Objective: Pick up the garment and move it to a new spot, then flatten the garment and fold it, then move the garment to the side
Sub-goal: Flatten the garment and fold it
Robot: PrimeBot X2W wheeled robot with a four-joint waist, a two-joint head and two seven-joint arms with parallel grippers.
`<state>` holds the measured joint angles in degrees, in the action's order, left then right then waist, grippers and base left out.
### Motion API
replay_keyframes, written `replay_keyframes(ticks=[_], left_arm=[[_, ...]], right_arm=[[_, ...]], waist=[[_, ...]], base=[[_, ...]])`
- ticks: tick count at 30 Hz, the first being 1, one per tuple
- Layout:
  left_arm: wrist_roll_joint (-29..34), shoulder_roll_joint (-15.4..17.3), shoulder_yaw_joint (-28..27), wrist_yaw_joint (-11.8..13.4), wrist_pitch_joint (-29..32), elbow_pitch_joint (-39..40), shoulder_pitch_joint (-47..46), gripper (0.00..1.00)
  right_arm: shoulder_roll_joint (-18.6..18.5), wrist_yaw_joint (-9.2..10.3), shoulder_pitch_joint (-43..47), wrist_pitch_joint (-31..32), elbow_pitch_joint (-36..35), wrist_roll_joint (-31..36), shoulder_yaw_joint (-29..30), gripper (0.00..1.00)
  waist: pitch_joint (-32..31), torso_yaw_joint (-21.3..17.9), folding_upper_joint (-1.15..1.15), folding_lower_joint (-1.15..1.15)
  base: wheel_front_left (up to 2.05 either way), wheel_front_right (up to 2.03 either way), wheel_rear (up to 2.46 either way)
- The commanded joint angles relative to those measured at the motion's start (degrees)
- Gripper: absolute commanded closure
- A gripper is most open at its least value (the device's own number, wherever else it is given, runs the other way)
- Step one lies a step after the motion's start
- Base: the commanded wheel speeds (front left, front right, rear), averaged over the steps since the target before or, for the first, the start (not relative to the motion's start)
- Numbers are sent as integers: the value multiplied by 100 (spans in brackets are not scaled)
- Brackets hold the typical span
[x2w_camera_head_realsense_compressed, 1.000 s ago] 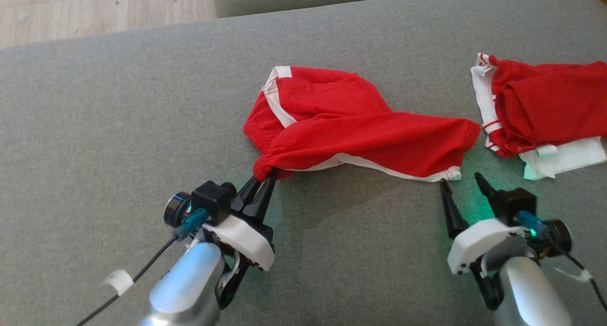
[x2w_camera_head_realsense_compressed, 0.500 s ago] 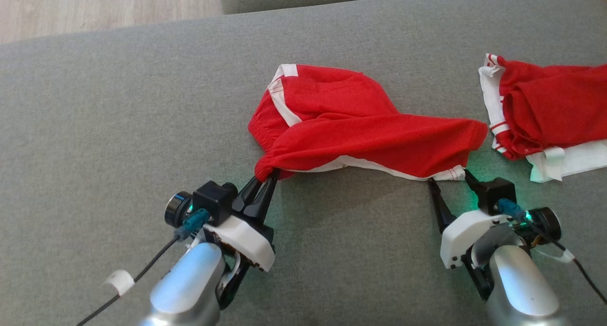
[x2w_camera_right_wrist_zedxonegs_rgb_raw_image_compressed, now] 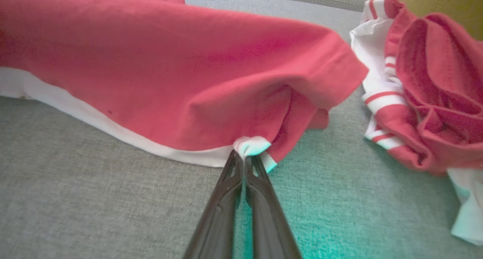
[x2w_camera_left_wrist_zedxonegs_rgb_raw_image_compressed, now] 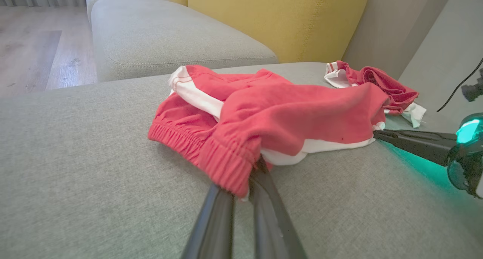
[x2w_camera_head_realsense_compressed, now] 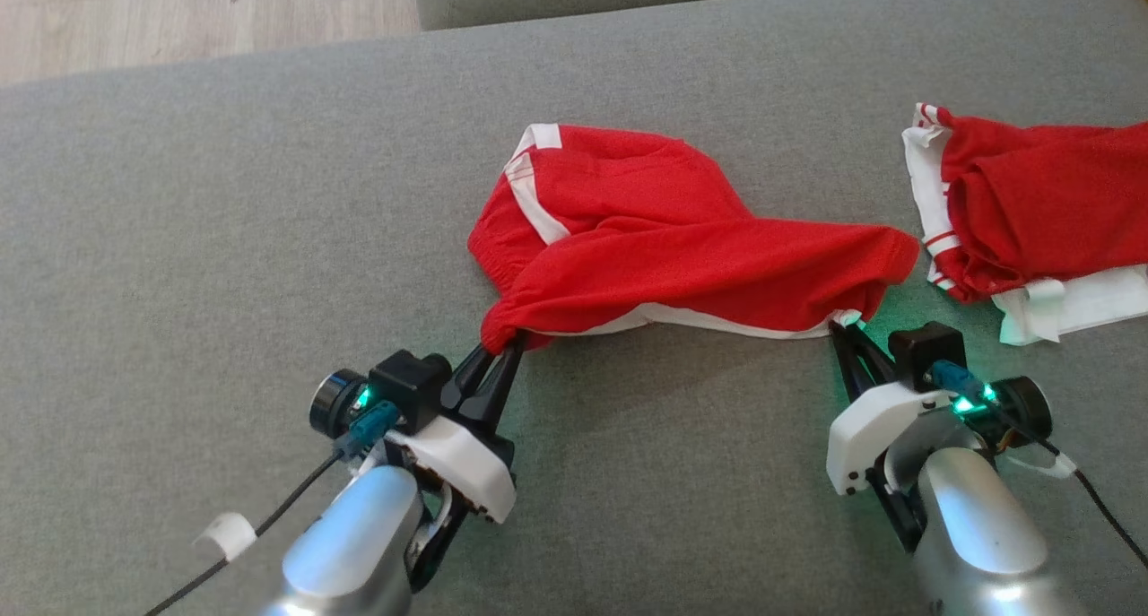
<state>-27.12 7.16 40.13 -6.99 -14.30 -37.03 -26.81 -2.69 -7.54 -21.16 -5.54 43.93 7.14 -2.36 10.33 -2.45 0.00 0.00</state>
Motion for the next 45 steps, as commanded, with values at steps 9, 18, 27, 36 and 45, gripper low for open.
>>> replay_keyframes(ticks=[9, 18, 27, 36, 45], left_arm=[[128, 389, -41, 60, 38, 65, -208, 100], [288, 870, 191, 24, 447, 353, -295, 100], [259, 1743, 488, -43, 1322, 1278, -1243, 100], [-220, 2323, 712, -48, 2006, 1938, -3058, 100], [-948, 2689, 1400, -49, 2332, 1934, -3904, 100]], right_arm=[[-249, 5, -28, -304, -440, -242, -264, 100], [-735, 5, 254, 28, -1722, -783, -741, 100], [-1146, 5, -120, 554, -3219, -1219, -829, 100], [-1077, 5, -919, 690, -3855, -1432, -959, 100], [-847, 5, -1183, 599, -3747, -1351, -776, 100]], waist=[[-351, -100, 0, 0], [-718, -192, 0, 0], [-1058, -118, 0, 0], [-1280, 12, 0, 0], [-1382, 17, 0, 0]], base=[[0, 0, 0], [0, 0, 0], [0, 0, 0], [0, 0, 0], [0, 0, 0]])
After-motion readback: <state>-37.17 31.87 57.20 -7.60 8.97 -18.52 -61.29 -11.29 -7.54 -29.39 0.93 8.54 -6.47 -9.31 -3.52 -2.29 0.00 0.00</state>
